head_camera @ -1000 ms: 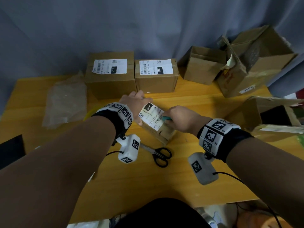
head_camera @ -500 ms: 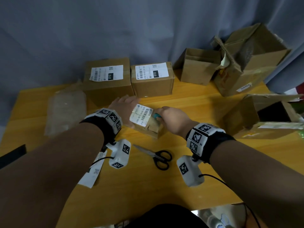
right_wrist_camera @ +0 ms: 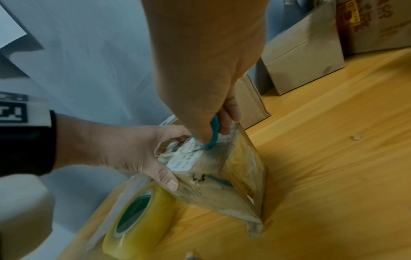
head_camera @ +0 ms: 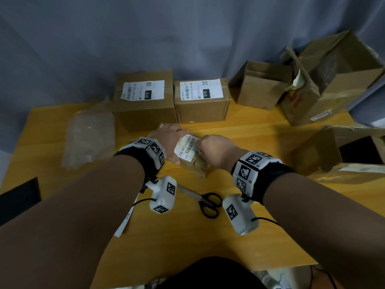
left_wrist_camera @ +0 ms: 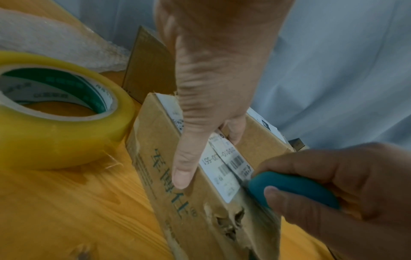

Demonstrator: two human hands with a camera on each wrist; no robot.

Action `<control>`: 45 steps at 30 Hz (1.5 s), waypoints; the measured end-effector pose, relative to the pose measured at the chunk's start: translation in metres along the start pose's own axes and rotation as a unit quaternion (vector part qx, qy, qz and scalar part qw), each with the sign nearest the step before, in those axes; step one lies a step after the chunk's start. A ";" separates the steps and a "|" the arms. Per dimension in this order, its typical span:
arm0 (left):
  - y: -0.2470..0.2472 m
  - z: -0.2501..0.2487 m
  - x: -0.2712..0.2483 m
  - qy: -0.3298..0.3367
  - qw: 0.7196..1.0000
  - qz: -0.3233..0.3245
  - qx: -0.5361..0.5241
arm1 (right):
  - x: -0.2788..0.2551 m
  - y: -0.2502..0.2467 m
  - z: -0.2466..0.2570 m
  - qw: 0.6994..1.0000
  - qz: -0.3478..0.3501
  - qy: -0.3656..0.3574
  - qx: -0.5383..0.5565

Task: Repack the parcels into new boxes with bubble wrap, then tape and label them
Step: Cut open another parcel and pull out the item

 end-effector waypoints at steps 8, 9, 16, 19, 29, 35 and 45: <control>0.002 0.001 0.002 -0.007 1.000 0.006 -0.006 | -0.030 0.014 -0.023 0.999 0.036 0.030 0.026; 0.002 0.000 0.002 -0.008 1.000 0.005 -0.005 | -0.032 0.016 -0.026 0.998 0.032 0.029 0.036; 0.001 -0.002 0.003 -0.031 0.999 0.018 0.006 | -0.055 0.041 -0.054 0.988 0.059 0.103 0.098; -0.004 -0.010 0.002 -0.042 0.998 0.022 0.047 | -0.058 0.045 -0.060 0.959 0.004 0.172 0.225; 0.006 -0.027 0.005 0.014 0.999 0.012 0.030 | -0.026 0.056 -0.045 0.778 -0.041 0.297 0.552; 0.001 -0.027 0.007 -0.002 0.999 -0.020 0.032 | -0.020 0.053 -0.045 0.706 -0.058 0.321 0.628; -0.002 -0.027 0.009 -0.011 0.998 -0.027 0.061 | -0.017 0.043 -0.056 0.746 -0.048 0.289 0.598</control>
Point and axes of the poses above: each hand's wrist, its own x-axis towards the middle knuckle, its own y-axis out of the palm, z = x × y, the point moved 4 cm from there along x, towards the middle knuckle, and after that the axes turned 11 degrees about -x, right-handed, at the moved point
